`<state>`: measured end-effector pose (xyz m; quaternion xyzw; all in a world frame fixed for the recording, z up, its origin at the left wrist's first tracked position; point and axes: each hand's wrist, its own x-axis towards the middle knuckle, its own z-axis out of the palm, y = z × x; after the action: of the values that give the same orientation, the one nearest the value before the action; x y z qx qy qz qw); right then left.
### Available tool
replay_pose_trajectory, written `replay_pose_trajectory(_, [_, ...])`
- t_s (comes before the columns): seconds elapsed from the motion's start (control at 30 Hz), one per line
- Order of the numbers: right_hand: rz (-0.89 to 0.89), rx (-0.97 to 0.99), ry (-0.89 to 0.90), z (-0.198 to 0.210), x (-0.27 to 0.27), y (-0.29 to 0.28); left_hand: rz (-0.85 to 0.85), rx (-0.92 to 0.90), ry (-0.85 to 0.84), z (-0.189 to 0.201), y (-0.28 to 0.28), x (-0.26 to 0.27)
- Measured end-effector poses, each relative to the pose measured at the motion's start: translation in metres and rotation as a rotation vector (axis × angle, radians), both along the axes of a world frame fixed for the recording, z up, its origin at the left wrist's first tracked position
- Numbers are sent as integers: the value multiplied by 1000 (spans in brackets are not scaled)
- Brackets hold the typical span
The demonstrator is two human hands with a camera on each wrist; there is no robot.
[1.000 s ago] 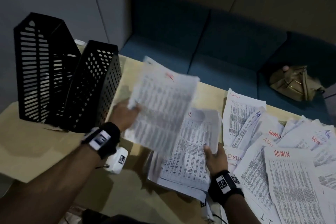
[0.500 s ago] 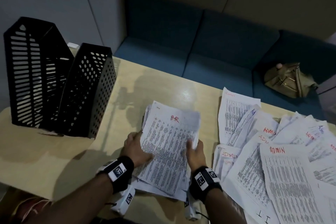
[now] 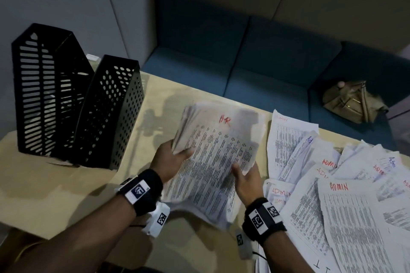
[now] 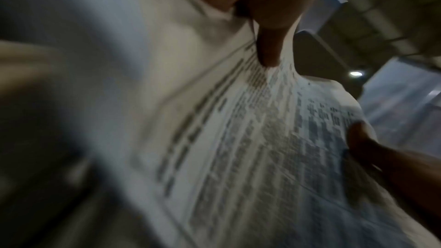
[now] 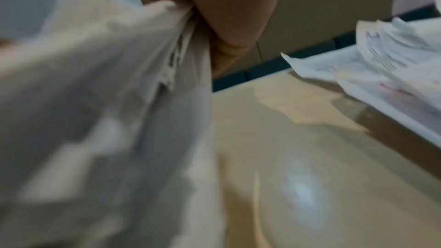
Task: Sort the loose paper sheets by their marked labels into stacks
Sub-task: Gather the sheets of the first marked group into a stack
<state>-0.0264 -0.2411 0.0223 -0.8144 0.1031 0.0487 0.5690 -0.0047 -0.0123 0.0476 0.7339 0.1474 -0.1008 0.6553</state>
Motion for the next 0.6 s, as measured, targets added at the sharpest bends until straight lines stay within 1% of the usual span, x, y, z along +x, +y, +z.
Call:
replay_pose_trajectory(0.07, [-64, 67, -95, 15, 5, 2, 19, -52, -128, 32, -11, -5])
replay_pose_trajectory(0.1, [-86, 89, -136, 21, 7, 2, 28, -90, -161, 46, -18, -7])
replay_pose_trajectory(0.13, [-101, 98, -176, 26, 8, 3, 39, -179, -163, 57, -22, -11])
replay_pose_trajectory(0.17, [-116, 87, -204, 30, 8, 5, 56, -303, -114, 61, -26, -12])
replay_pose_trajectory(0.2, [-127, 62, -219, 31, 7, 6, 61, -488, -86, 62, -27, -14])
replay_pose_trajectory(0.23, [-125, 33, -213, 30, 5, 8, -35, -583, -123, 57, -28, -17])
replay_pose_trajectory(0.27, [-114, 13, -191, 27, 3, 9, -114, -623, -242, 55, -32, -16])
replay_pose_trajectory(0.3, [-103, -4, -158, 24, -1, 10, -114, -521, -355, 55, -29, -14])
replay_pose_trajectory(0.33, [-99, -26, -136, 21, -3, 10, -98, -449, -341, 58, -25, -11])
replay_pose_trajectory(0.37, [-98, -38, -126, 23, -4, 9, -156, -322, -361, 50, -20, -11])
replay_pose_trajectory(0.4, [-105, -26, -130, 27, -3, 7, -161, -242, -444, 42, -14, -17])
replay_pose_trajectory(0.43, [-117, 11, -145, 33, -1, 4, -176, -123, -551, 36, -8, -14])
replay_pose_trajectory(0.5, [-152, 108, -227, 50, 7, 0, -211, 198, -856, 37, -4, -1])
replay_pose_trajectory(0.53, [-171, 125, -289, 61, 12, -2, -256, 243, -958, 44, -2, 4])
replay_pose_trajectory(0.6, [-202, 47, -445, 78, 24, -2, -299, 326, -1093, 57, -1, 17])
